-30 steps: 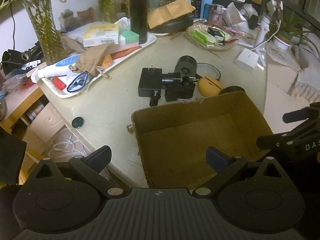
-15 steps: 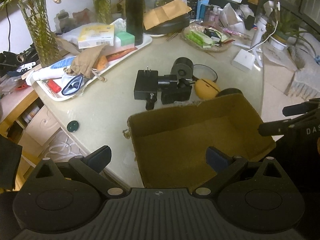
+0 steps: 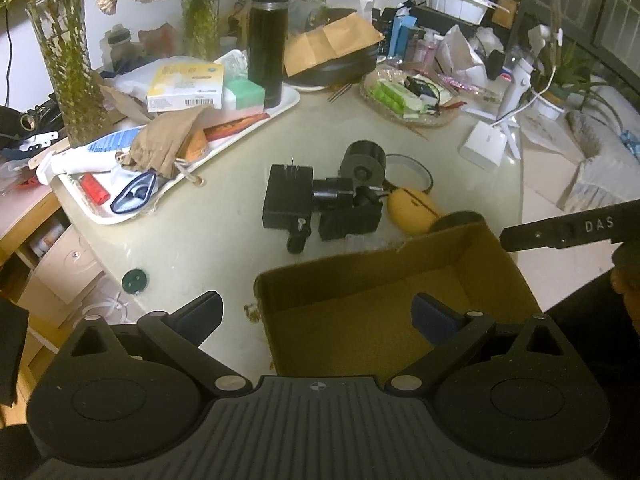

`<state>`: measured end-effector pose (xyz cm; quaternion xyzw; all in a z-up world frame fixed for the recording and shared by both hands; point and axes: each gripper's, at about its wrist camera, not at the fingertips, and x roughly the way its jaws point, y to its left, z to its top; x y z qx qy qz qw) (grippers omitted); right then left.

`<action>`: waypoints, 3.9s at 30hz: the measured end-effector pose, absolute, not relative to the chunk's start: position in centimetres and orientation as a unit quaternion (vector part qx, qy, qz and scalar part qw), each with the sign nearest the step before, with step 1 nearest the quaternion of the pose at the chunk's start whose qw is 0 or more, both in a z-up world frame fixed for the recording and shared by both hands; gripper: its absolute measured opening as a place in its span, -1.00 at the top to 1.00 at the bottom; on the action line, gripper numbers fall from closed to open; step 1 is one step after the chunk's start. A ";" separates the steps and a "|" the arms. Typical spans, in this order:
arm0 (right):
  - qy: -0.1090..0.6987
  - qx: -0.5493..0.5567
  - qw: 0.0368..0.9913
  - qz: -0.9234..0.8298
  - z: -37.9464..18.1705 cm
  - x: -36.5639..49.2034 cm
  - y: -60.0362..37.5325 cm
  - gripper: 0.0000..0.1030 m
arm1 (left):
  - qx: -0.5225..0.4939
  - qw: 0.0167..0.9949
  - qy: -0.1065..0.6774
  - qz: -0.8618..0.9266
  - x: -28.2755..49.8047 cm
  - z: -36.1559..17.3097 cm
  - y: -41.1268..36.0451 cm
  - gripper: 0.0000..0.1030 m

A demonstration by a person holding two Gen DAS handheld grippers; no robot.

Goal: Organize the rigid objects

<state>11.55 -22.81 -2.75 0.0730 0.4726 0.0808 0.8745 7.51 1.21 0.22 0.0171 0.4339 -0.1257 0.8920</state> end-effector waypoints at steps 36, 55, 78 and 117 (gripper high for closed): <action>0.605 0.223 0.764 0.012 -9.1 21.5 -24.4 -0.82 | -0.002 0.902 0.415 -0.122 9.1 -2.6 2.3 -1.00; 0.611 0.271 0.744 0.030 -10.8 21.7 -24.7 -0.46 | -0.006 0.898 0.424 -0.120 9.4 -2.2 2.3 -1.00; 0.484 0.143 0.859 0.086 -3.6 16.5 -25.3 -0.46 | 0.036 0.873 0.470 -0.122 15.7 -0.8 0.4 -0.72; 0.450 0.118 0.879 0.107 -1.5 13.0 -26.2 -0.46 | 0.078 0.827 0.545 -0.112 22.5 -6.5 -2.3 0.53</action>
